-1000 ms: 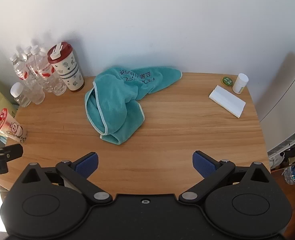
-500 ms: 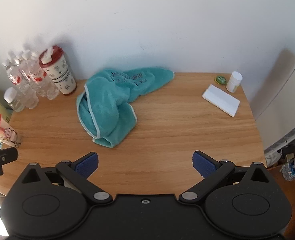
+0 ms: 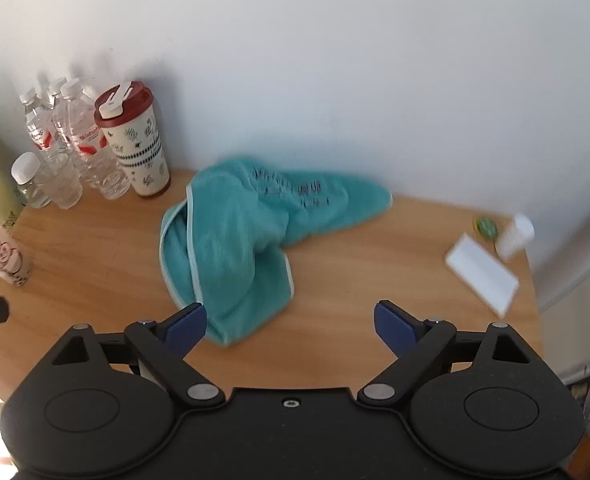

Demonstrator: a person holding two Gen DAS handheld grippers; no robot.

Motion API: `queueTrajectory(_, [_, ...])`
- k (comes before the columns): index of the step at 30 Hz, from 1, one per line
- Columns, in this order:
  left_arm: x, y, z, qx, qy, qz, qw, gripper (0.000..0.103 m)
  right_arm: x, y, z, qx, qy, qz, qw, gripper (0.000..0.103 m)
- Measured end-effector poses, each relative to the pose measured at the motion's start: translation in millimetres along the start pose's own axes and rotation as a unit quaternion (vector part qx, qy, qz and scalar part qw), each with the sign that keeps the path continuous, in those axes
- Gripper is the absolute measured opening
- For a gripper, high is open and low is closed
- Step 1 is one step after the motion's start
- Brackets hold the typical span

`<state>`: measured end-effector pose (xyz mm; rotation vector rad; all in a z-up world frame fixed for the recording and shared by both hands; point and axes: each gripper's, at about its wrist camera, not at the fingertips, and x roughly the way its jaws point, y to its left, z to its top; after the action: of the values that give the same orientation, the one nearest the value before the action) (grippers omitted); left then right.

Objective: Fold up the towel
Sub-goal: 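Grasp a towel edge with the left gripper while the right gripper grasps another edge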

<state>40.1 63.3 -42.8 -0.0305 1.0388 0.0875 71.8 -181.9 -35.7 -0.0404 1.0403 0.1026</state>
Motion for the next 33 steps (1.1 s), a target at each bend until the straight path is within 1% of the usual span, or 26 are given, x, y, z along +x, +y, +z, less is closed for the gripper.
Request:
queueTrajectory(3, [16.0, 8.5, 3.4, -0.010, -0.011, -0.005, 0.9999, 0.103, 20.0, -0.8, 17.7, 0.003, 0.004, 0.018, 1.000, 0.084])
queueTrajectory(5, [26.6, 14.2, 5.6, -0.017, -0.019, -0.008, 0.9996, 0.103, 24.4, -1.8, 22.1, 0.009, 0.003, 0.021, 1.000, 0.084])
queueTrajectory(6, [33.3, 15.2, 7.9, -0.017, -0.023, -0.017, 0.9994, 0.102, 26.3, -2.5, 22.9, 0.011, 0.002, 0.024, 1.000, 0.083])
queueTrajectory(7, [42.1, 13.6, 11.6, -0.011, -0.026, -0.037, 0.9989, 0.102, 29.6, -5.1, 23.4, 0.012, 0.006, 0.029, 1.000, 0.082])
queueTrajectory(9, [59.6, 10.3, 19.2, 0.000, -0.034, -0.075, 0.9966, 0.102, 33.3, -6.7, 20.8, 0.012, 0.012, 0.031, 0.999, 0.076])
queueTrajectory(10, [67.2, 8.0, 22.4, 0.008, -0.038, -0.089, 0.9952, 0.102, 35.4, -7.8, 19.1, 0.012, 0.016, 0.032, 0.999, 0.074])
queueTrajectory(11, [73.3, 4.6, 24.8, 0.019, -0.043, -0.096, 0.9943, 0.102, 37.7, -9.7, 17.3, 0.014, 0.021, 0.032, 0.999, 0.073])
queueTrajectory(13, [91.9, -6.7, 29.9, 0.060, -0.063, -0.092, 0.9920, 0.102, 41.3, -13.6, 13.5, 0.021, 0.031, 0.031, 0.999, 0.069])
queueTrajectory(15, [108.5, -16.1, 33.7, 0.084, -0.066, -0.087, 0.9904, 0.102, 44.7, -19.9, 9.2, 0.030, 0.040, 0.035, 0.998, 0.065])
queueTrajectory(17, [122.9, -22.6, 36.4, 0.099, -0.060, -0.097, 0.9885, 0.102, 47.5, -25.5, 5.8, 0.036, 0.044, 0.037, 0.998, 0.064])
queueTrajectory(19, [139.3, -28.2, 38.9, 0.110, -0.048, -0.111, 0.9866, 0.094, 50.7, -30.3, 3.1, 0.039, 0.041, 0.036, 0.998, 0.063])
queueTrajectory(20, [147.7, -30.8, 39.7, 0.115, -0.041, -0.111, 0.9862, 0.086, 53.4, -32.2, 2.9, 0.041, 0.040, 0.037, 0.998, 0.062])
queueTrajectory(21, [156.7, -33.5, 40.4, 0.121, -0.030, -0.112, 0.9859, 0.081, 56.8, -34.2, 2.8, 0.043, 0.040, 0.039, 0.998, 0.061])
queueTrajectory(23, [167.9, -36.0, 41.1, 0.125, -0.020, -0.111, 0.9857, 0.076, 70.5, -38.1, 5.2, 0.046, 0.039, 0.056, 0.997, 0.058])
queueTrajectory(24, [172.7, -36.3, 41.0, 0.125, -0.019, -0.114, 0.9854, 0.076, 77.6, -37.3, 7.6, 0.040, 0.038, 0.065, 0.996, 0.056])
queueTrajectory(26, [178.1, -36.8, 41.3, 0.125, -0.018, -0.116, 0.9852, 0.076, 92.9, -30.0, 13.8, 0.017, 0.032, 0.077, 0.996, 0.056])
queueTrajectory(27, [179.8, -37.1, 41.5, 0.124, -0.017, -0.116, 0.9852, 0.072, 102.4, -21.1, 18.2, -0.004, 0.027, 0.087, 0.996, 0.056])
queueTrajectory(28, [182.0, -37.1, 42.0, 0.124, -0.014, -0.120, 0.9850, 0.068, 109.1, -13.7, 21.6, -0.022, 0.023, 0.097, 0.995, 0.056])
queueTrajectory(29, [184.4, -36.9, 42.8, 0.123, -0.010, -0.125, 0.9845, 0.054, 115.0, -6.1, 25.2, -0.041, 0.019, 0.104, 0.994, 0.053])
queueTrajectory(30, [185.9, -36.7, 44.1, 0.123, -0.007, -0.126, 0.9844, 0.043, 120.8, 1.4, 28.8, -0.059, 0.015, 0.110, 0.992, 0.051])
queueTrajectory(33, [194.3, -35.2, 49.6, 0.119, 0.009, -0.126, 0.9847, 0.038, 135.9, 18.4, 37.3, -0.099, 0.007, 0.111, 0.989, 0.051])
